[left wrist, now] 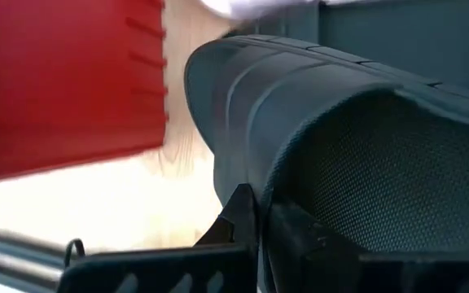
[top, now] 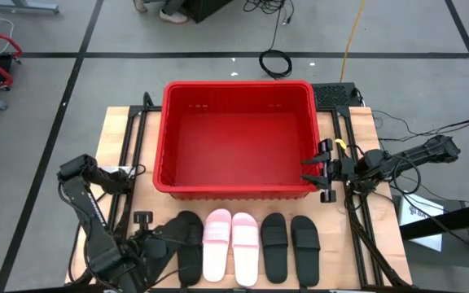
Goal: Pick and place slides into bin
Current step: Put the black slipper into the organizer bin
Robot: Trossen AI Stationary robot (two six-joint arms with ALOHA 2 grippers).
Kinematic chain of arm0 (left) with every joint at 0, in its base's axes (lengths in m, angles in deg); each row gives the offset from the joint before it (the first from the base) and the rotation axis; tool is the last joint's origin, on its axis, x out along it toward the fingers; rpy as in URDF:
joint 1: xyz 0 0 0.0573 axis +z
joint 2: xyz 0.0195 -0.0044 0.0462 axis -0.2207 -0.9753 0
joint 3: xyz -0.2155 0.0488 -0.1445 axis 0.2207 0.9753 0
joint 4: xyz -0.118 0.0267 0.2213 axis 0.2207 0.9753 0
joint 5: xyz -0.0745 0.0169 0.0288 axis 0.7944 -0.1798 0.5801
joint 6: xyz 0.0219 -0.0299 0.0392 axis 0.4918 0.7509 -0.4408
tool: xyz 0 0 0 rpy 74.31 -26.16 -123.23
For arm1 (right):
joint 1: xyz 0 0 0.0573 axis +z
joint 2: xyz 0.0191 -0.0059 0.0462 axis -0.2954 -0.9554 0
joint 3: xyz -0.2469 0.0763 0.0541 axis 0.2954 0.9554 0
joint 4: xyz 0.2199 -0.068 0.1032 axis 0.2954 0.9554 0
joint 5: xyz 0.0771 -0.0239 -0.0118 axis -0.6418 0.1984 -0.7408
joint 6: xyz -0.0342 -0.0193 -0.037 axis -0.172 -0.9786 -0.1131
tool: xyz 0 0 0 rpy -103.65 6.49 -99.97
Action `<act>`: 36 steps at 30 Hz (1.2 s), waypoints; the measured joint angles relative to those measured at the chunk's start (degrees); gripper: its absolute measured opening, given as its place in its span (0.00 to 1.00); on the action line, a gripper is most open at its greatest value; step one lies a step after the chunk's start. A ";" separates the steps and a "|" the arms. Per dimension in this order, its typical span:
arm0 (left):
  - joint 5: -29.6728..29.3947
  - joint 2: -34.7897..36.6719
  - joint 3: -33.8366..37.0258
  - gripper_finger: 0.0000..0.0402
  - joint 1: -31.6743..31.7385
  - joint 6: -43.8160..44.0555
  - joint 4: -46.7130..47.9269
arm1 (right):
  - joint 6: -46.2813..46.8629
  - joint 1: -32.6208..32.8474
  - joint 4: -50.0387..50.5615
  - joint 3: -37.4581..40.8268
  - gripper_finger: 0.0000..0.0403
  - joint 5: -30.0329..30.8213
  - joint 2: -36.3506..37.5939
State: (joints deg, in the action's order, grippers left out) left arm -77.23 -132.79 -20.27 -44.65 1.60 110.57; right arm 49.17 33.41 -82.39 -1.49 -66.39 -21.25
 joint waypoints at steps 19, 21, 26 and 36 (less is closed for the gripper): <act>-14.60 -0.02 -14.83 0.00 2.91 -21.86 0.02 | -0.09 0.00 -0.32 0.00 0.41 0.02 -0.57; -15.23 -0.02 -15.72 0.00 3.71 -24.22 0.03 | -0.07 0.00 -0.33 0.00 0.41 0.02 -0.56; -16.79 -0.02 -17.87 0.00 5.87 -30.14 0.05 | -0.03 0.00 -0.33 0.00 0.41 0.02 -0.56; -22.19 -0.02 -22.31 0.00 9.28 -40.47 0.01 | 0.00 0.00 -0.31 0.00 0.41 0.02 -0.56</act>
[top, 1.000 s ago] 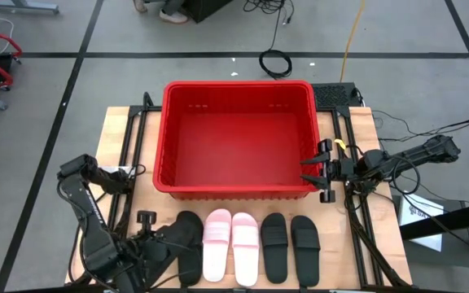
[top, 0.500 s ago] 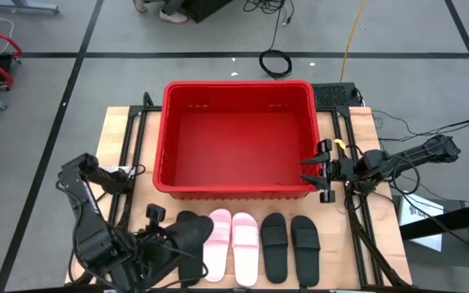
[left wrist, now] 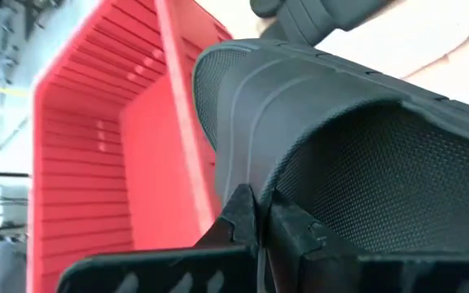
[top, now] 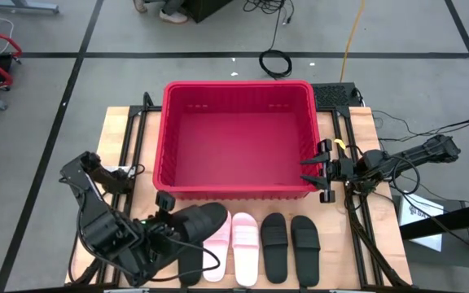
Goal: Pick and place slides into bin
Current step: Put the black slipper into the organizer bin
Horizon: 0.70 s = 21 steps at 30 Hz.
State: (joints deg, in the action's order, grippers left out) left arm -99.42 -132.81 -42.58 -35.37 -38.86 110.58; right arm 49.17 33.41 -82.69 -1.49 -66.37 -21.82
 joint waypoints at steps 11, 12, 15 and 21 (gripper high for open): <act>-8.99 4.17 -1.43 0.00 4.50 -8.87 -0.01 | 0.00 0.00 -0.01 0.00 0.41 0.00 -0.02; -9.77 4.69 -1.43 0.00 5.28 -9.76 -0.01 | 0.01 0.00 0.00 0.00 0.41 0.00 -0.02; -11.18 5.89 -1.43 0.00 8.46 -12.62 -0.01 | 0.02 0.00 -0.02 0.00 0.41 0.00 0.00; -13.56 6.89 -1.43 0.00 15.63 -18.29 -0.01 | 0.07 0.00 0.02 0.00 0.41 0.00 -0.02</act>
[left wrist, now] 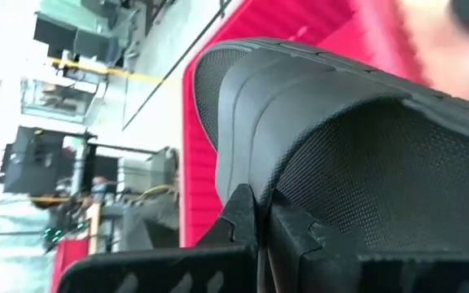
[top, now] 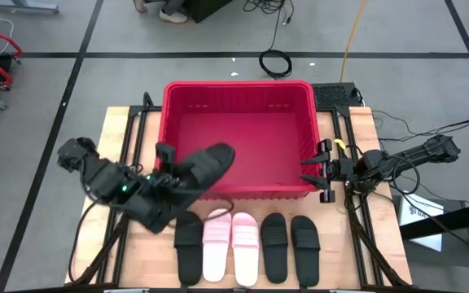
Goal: Pick and place slides into bin
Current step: Put the black slipper into the organizer bin
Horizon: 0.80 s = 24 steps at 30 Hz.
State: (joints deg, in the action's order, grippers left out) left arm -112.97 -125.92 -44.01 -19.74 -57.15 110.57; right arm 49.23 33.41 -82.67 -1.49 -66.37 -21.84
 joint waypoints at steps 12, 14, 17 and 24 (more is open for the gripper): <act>-0.97 -0.09 0.02 0.00 15.37 -8.82 -0.02 | -1.77 0.00 1.30 0.00 0.41 11.31 0.02; -1.01 -0.09 0.02 0.00 17.42 -9.09 -0.01 | -2.70 0.00 2.01 0.00 0.41 15.62 0.01; -0.99 -0.09 0.02 0.00 20.04 -9.25 -0.01 | -4.27 -0.02 2.84 0.00 0.41 20.85 0.01; -0.90 -0.14 4.11 0.00 27.01 -9.67 -0.14 | -10.39 -0.02 0.00 0.00 0.41 28.45 0.01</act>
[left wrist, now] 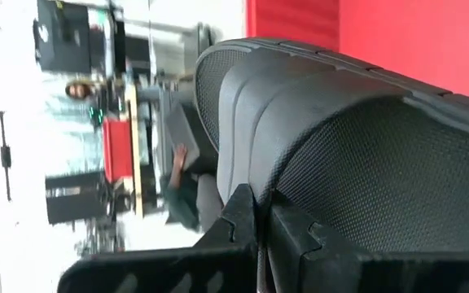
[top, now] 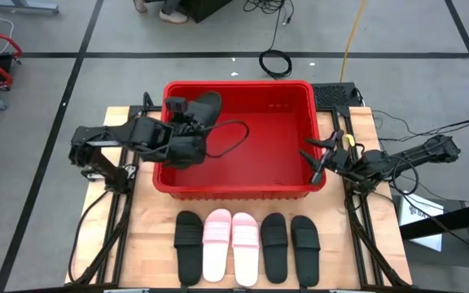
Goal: Pick and place slides into bin
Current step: Put the black slipper into the organizer bin
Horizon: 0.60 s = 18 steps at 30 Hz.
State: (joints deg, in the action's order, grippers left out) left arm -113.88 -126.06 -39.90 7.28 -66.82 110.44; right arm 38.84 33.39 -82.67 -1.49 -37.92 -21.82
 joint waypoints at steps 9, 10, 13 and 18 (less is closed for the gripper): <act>-0.89 0.00 8.95 0.00 6.43 3.42 -4.11 | -1.22 0.00 -0.89 0.00 0.41 4.53 -0.04; -0.90 0.00 10.07 0.00 7.07 2.75 -5.38 | -1.28 0.00 -0.92 0.00 0.41 4.53 -0.01; -0.87 0.00 13.64 0.00 9.36 0.86 -9.40 | -2.01 0.00 -0.90 0.00 0.41 4.53 -0.01; -0.83 0.00 19.85 0.00 13.25 0.06 -14.06 | -3.62 -0.13 -0.95 0.00 0.41 6.89 -0.01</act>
State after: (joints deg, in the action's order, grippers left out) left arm -114.71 -126.06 -20.04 20.52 -66.76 96.37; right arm 35.22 33.26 -83.62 -1.49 -31.04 -21.84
